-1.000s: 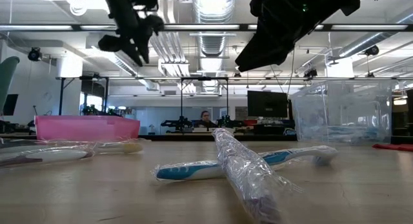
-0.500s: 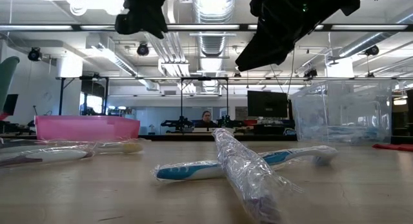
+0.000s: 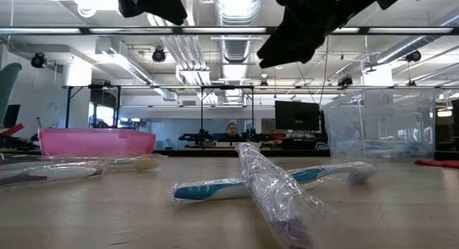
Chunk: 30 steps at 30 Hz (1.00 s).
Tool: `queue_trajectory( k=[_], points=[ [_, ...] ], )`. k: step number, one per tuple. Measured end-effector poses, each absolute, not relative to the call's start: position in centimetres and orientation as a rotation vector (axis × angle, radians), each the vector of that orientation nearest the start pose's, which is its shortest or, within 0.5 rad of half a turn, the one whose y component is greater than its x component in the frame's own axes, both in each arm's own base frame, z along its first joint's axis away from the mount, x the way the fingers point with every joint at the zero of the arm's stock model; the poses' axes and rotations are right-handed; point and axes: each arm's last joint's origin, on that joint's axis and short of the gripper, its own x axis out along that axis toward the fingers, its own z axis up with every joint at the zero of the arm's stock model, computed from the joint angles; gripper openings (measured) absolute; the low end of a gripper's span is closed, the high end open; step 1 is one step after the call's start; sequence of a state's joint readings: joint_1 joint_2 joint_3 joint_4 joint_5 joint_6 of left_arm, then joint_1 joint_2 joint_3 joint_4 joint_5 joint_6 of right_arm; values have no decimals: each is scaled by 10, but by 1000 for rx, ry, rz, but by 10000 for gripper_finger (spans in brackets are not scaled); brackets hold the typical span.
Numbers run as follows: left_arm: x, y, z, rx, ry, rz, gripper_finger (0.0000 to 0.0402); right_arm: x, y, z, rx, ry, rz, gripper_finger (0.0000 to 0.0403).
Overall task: Pick & Place Toothbrushes
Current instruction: Put the violet toothbrush into the bottom transparent bin
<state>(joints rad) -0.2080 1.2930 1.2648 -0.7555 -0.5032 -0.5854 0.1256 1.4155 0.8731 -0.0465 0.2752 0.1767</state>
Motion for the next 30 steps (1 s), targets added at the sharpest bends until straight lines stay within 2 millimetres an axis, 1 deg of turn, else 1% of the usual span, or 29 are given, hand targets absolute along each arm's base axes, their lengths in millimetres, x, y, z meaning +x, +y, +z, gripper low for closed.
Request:
queue_trajectory(
  k=[3, 7, 11, 14, 16, 20, 23, 27, 30],
  points=[
    [259, -53, 323, -274, 620, 449, 94, 299, 39, 241, 37, 553, -140, 260],
    [262, -66, 292, -285, 577, 385, 92, 301, 57, 254, 23, 518, -80, 249],
    [262, -70, 264, -288, 554, 294, 92, 301, 77, 270, 19, 483, -25, 234],
    [262, -72, 250, -287, 541, 222, 92, 298, 91, 280, 27, 517, -8, 224],
    [260, -71, 243, -280, 542, 206, 92, 294, 97, 288, 65, 556, -45, 218],
    [258, -71, 234, -276, 550, 207, 92, 285, 105, 300, 186, 629, -154, 208],
    [257, -71, 235, -275, 556, 192, 92, 284, 112, 304, 294, 634, -182, 202],
    [253, -70, 245, -272, 522, 178, 92, 289, 125, 299, 367, 657, -187, 193],
    [246, -67, 254, -262, 481, 191, 92, 298, 136, 291, 424, 683, -209, 188]
  ],
)
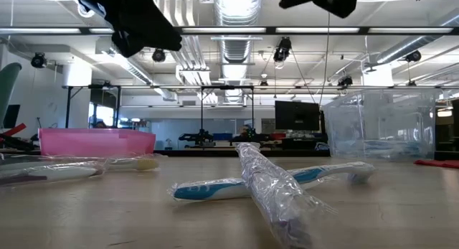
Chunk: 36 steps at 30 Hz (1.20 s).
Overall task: Pick & Place Toothbrushes
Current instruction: Put the violet toothbrush into the bottom transparent bin
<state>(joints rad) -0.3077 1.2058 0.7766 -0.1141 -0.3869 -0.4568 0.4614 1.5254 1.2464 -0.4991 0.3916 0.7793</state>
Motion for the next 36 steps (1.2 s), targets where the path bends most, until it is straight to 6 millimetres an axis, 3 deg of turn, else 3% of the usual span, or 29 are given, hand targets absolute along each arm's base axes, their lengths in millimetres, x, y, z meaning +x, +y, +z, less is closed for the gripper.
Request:
queue_trajectory(
  k=[11, 17, 22, 28, 36],
  points=[
    [204, -52, 264, -225, 368, 211, 92, 338, 175, 249, 767, 1022, -441, 163],
    [180, -48, 253, -275, 349, 170, 92, 358, 197, 238, 862, 1049, -543, 140],
    [165, -44, 245, -320, 320, 157, 92, 376, 211, 222, 874, 1046, -575, 121],
    [158, -45, 249, -329, 215, -7, 92, 393, 217, 196, 814, 1068, -599, 99],
    [157, -46, 249, -324, 171, -53, 92, 392, 210, 193, 794, 1038, -702, 64]
  ],
)
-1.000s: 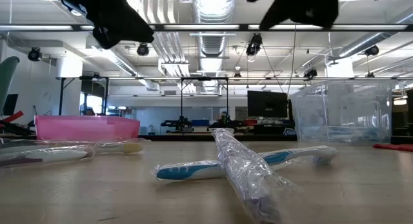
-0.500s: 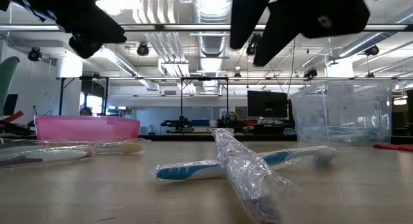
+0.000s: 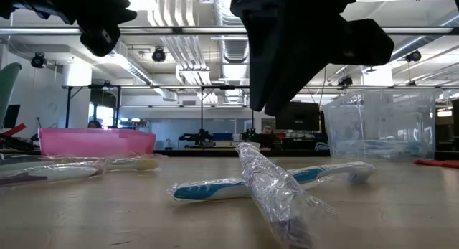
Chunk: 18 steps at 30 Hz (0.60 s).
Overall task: Pick & Place Toothbrushes
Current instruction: Put the violet toothbrush into the bottom transparent bin
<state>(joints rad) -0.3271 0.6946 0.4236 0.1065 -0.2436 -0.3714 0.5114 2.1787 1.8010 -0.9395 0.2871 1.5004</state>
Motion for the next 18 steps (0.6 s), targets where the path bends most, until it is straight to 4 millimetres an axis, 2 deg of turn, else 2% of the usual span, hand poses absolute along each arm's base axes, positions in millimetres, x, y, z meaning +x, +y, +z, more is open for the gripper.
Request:
queue_trajectory(
  k=[7, 11, 18],
  points=[
    [157, -46, 249, -326, 169, -53, 92, 392, 209, 193, 730, 989, -709, 47],
    [157, -46, 249, -328, 169, -53, 92, 392, 205, 190, 759, 978, -745, 45],
    [158, -46, 249, -331, 172, -52, 92, 391, 202, 183, 834, 981, -800, 88]
  ],
)
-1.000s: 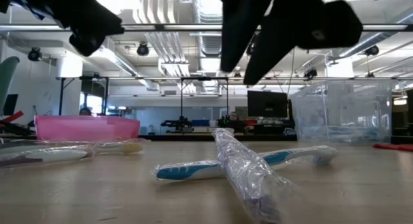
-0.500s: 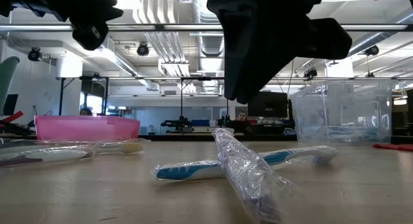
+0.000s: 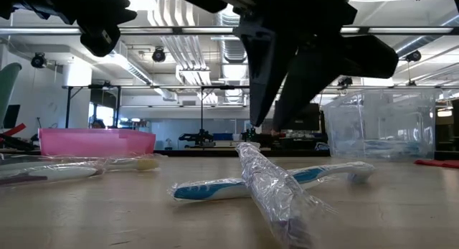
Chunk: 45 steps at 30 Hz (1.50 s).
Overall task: Pick & Place Toothbrushes
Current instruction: Put the violet toothbrush into the bottom transparent bin
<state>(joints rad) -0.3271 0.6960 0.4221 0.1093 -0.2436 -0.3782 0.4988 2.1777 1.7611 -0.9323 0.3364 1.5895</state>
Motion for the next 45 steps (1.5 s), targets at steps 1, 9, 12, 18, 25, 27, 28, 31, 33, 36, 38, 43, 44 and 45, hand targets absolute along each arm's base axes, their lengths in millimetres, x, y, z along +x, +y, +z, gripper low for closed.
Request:
queue_trajectory(
  k=[1, 9, 12, 18, 25, 27, 28, 31, 33, 36, 38, 43, 44, 45],
  points=[
    [158, -46, 249, -331, 172, -52, 92, 390, 202, 182, 833, 987, -803, 96],
    [158, -46, 248, -330, 172, -52, 92, 393, 204, 177, 870, 979, -794, 158],
    [158, -46, 248, -330, 174, -52, 92, 398, 206, 167, 871, 988, -777, 175],
    [158, -46, 247, -340, 181, -49, 92, 402, 203, 146, 840, 1037, -802, 195],
    [159, -47, 246, -342, 189, -47, 92, 403, 201, 146, 834, 1037, -799, 165],
    [159, -47, 246, -342, 190, -47, 92, 404, 201, 146, 836, 1035, -798, 145],
    [159, -47, 246, -342, 190, -47, 92, 404, 201, 146, 836, 1035, -798, 135],
    [159, -47, 246, -342, 190, -47, 92, 404, 201, 146, 836, 1035, -799, 100],
    [159, -47, 246, -342, 190, -47, 92, 404, 201, 146, 837, 1035, -799, 75],
    [159, -47, 246, -343, 190, -47, 92, 404, 201, 146, 841, 1037, -795, 41],
    [159, -47, 246, -343, 190, -47, 92, 404, 202, 148, 855, 1055, -781, 22],
    [159, -47, 245, -343, 191, -47, 92, 405, 205, 161, 863, 1123, -689, 19],
    [159, -47, 245, -343, 191, -47, 92, 405, 205, 165, 855, 1130, -668, 19],
    [159, -47, 246, -343, 190, -47, 92, 405, 206, 169, 849, 1140, -646, 19]
  ],
)
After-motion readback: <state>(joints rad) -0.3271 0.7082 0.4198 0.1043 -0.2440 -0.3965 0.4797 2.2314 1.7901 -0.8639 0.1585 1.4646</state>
